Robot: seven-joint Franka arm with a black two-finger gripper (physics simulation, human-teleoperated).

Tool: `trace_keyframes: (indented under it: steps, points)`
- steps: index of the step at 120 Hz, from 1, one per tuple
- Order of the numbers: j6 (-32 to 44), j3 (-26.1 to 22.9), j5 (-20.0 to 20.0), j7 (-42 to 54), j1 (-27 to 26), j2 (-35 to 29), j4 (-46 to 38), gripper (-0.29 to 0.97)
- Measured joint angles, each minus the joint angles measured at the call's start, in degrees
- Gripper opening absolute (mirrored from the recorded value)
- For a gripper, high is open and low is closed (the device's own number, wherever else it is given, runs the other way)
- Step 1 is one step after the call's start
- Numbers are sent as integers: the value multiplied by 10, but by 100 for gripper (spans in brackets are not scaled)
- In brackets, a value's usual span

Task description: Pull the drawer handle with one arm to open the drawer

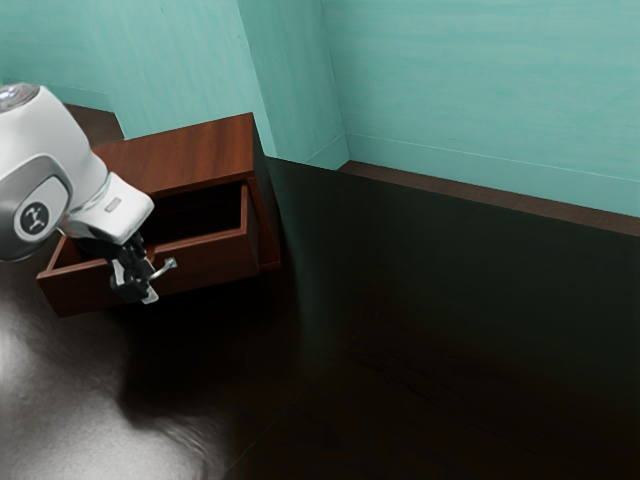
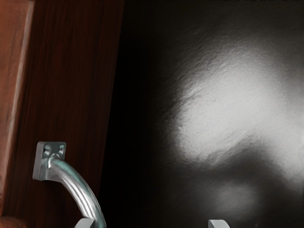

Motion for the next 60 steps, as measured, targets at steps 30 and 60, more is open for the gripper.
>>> trace_keyframes:
  steps: [30, 60]
  points:
    - [-1, -4, 1, -7, -3, -11, -2, 27]
    - [-4, -23, 9, -13, -3, -23, 23, 30]
